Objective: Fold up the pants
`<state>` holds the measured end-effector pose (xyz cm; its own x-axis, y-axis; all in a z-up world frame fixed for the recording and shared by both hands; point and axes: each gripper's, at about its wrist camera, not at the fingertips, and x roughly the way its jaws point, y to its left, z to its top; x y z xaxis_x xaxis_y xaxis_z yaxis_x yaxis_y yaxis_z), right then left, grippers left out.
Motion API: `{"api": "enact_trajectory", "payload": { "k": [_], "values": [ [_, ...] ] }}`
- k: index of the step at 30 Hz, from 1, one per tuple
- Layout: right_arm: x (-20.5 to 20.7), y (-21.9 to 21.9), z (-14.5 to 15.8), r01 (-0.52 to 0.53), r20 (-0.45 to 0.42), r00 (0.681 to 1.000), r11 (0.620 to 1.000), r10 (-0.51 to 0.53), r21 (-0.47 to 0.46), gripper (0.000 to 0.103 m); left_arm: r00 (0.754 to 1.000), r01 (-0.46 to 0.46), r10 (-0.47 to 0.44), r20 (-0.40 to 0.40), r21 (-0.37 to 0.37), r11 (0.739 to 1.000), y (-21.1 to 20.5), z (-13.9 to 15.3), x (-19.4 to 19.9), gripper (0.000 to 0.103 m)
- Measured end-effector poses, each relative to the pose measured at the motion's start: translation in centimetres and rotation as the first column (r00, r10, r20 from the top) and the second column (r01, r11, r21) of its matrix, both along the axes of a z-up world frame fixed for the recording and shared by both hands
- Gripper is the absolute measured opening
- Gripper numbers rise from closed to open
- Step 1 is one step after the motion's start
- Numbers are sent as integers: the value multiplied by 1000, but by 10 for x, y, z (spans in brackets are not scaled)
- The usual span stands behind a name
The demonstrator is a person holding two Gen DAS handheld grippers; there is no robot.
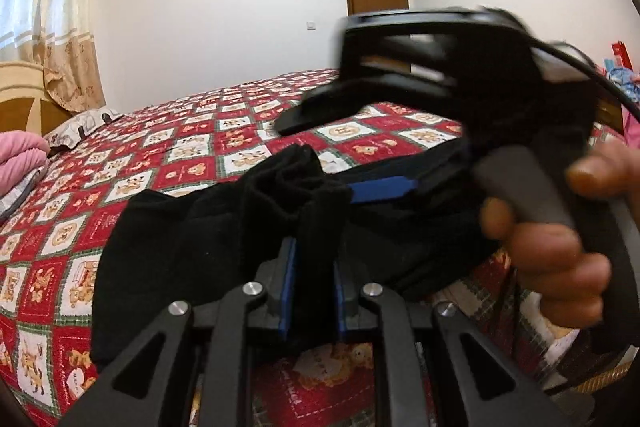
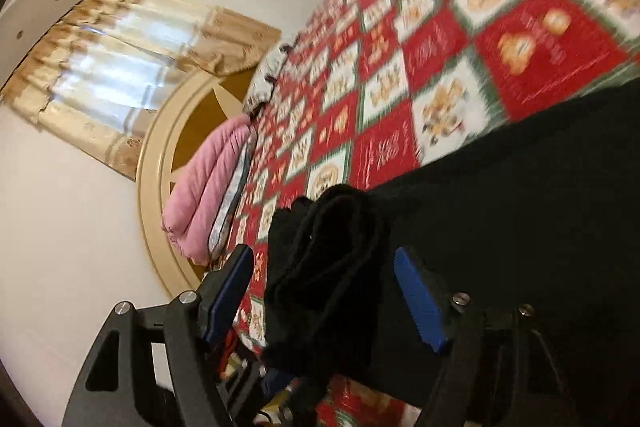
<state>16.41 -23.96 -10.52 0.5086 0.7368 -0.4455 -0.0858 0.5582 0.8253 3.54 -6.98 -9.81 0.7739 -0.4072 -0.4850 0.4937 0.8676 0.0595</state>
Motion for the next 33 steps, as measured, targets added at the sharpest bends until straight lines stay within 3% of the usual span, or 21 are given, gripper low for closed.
{"api": "enact_trajectory", "payload": {
  "k": [4, 5, 7, 10, 15, 23, 27, 30, 33],
  "values": [
    [1, 20, 7, -2, 56, 998, 993, 9, -122, 74, 1000, 9, -9, 8, 20, 1000, -3, -1, -5, 17],
    [2, 24, 11, -3, 73, 997, 986, 15, -169, 65, 1000, 11, -11, 16, 29, 1000, -4, -1, -7, 17],
    [1, 31, 15, -25, 90, 995, 967, 49, -252, 35, 999, 10, -12, 32, 50, 999, -7, -1, -10, 17],
    [-3, 27, 21, -30, 108, 992, 957, 63, -287, 18, 999, 16, -18, 35, 54, 998, -9, 3, -12, 17],
    [-14, -2, 47, -16, 158, 985, 959, 63, -284, 18, 992, 79, -84, 92, 62, 995, -30, 23, -24, 17],
    [-40, -101, 73, 93, 177, 984, 938, -35, -334, 17, 960, 260, -262, 103, 36, 965, -107, 46, -39, 17],
    [-39, -140, 59, 109, 142, 988, 937, -65, -332, 17, 952, 304, -305, 34, 35, 952, -142, 34, -34, 23],
    [-33, -155, 35, 110, 105, 992, 908, -73, -405, 17, 936, 349, -346, -61, 42, 936, -154, 21, -33, 25],
    [-36, -167, 18, 142, 98, 989, 891, -111, -432, 17, 925, 380, -377, -52, 61, 923, -142, 21, -42, 25]
  ]
}}
